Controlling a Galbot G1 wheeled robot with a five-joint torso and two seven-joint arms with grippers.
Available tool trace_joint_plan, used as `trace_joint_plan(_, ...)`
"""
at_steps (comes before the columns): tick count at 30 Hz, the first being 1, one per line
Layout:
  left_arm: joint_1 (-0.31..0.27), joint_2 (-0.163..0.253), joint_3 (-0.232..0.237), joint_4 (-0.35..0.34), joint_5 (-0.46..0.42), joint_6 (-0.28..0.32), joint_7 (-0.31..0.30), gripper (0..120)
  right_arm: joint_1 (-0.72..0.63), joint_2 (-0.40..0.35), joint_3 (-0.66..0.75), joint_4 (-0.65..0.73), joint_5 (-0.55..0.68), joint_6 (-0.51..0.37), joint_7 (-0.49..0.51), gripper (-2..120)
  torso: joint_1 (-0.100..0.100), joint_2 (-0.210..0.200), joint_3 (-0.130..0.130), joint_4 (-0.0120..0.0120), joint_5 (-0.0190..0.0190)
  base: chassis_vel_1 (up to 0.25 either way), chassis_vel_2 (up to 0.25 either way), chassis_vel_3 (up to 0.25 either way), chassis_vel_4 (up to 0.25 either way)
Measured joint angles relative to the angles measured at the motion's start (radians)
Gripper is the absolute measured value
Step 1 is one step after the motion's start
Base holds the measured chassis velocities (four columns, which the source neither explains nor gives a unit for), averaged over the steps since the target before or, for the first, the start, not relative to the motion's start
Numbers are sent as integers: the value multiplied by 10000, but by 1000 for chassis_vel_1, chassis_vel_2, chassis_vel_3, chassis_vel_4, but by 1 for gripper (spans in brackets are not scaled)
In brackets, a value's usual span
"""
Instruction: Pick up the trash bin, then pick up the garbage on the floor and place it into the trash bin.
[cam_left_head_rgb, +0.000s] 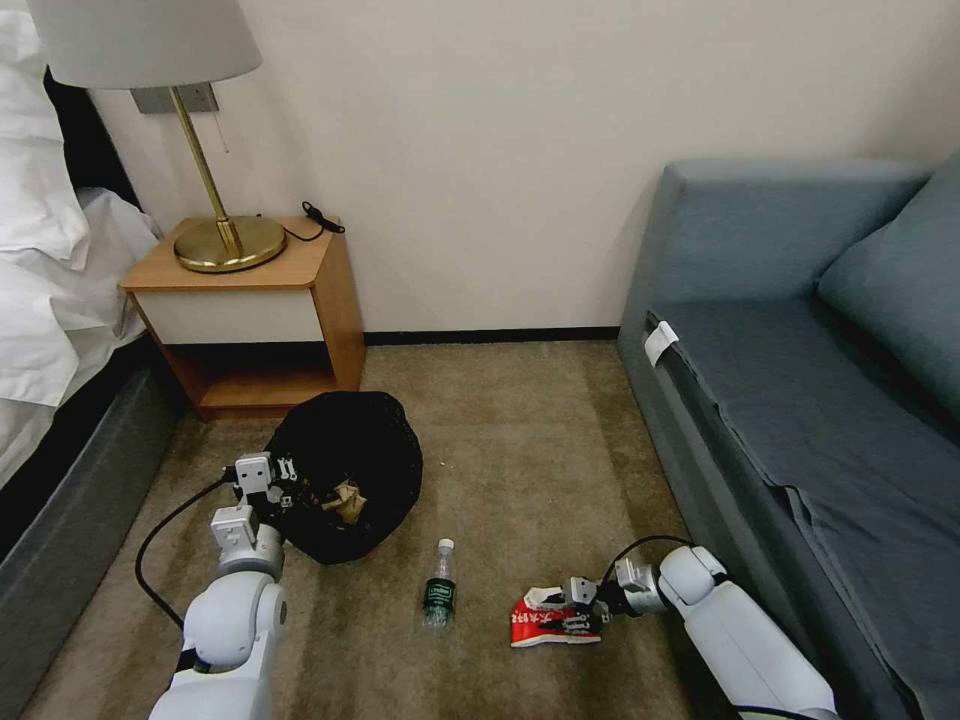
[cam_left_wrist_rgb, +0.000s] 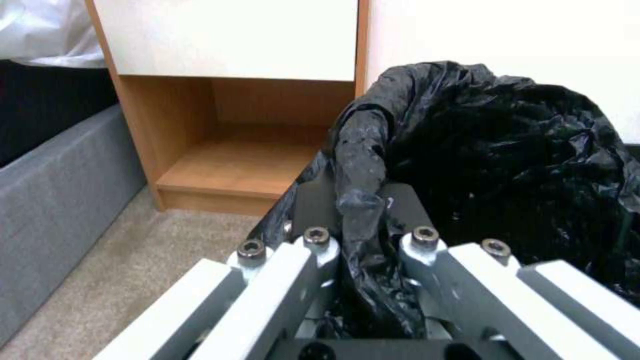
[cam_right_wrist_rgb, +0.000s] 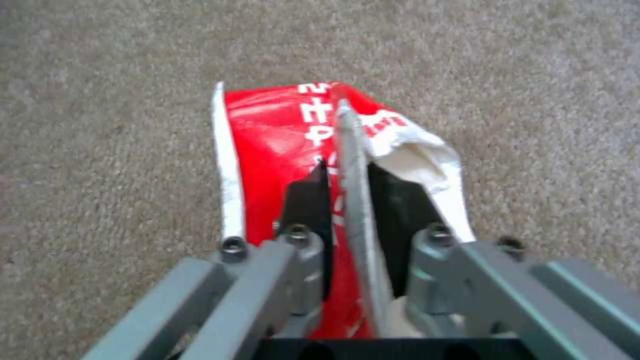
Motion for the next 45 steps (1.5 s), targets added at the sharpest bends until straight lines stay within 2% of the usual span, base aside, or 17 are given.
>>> trace_joint_plan(1, 0, 0, 0, 0, 0, 0, 0, 5, 0, 0, 0, 0, 0, 0, 0, 13, 0, 0, 0, 0, 0, 0, 0, 0, 0)
trace_joint_plan(3, -9, 14, -2, 0, -10, 0, 1, 5, 12, 7, 25, 11, -1, 5, 9, 1, 0, -1, 0, 0, 0, 0, 0, 0, 0)
trace_joint_plan(5, -13, 17, -3, 0, -14, 0, 1, 5, 14, 12, 31, 19, -2, 5, 10, 0, 0, 0, 0, 0, -1, 0, 0, 0, 0)
trace_joint_plan(27, -96, 48, 47, -39, -67, -5, 13, 5, -7, -38, 692, 426, 206, 88, 245, 0, 0, 0, 1, 0, 2, 0, 0, 0, 0)
trace_joint_plan(45, -3, 38, 167, -121, -16, 6, 20, 5, 273, -705, 1733, 3172, 1830, -194, 607, 0, 0, -1, 1, 0, 0, 0, 0, 0, 0)
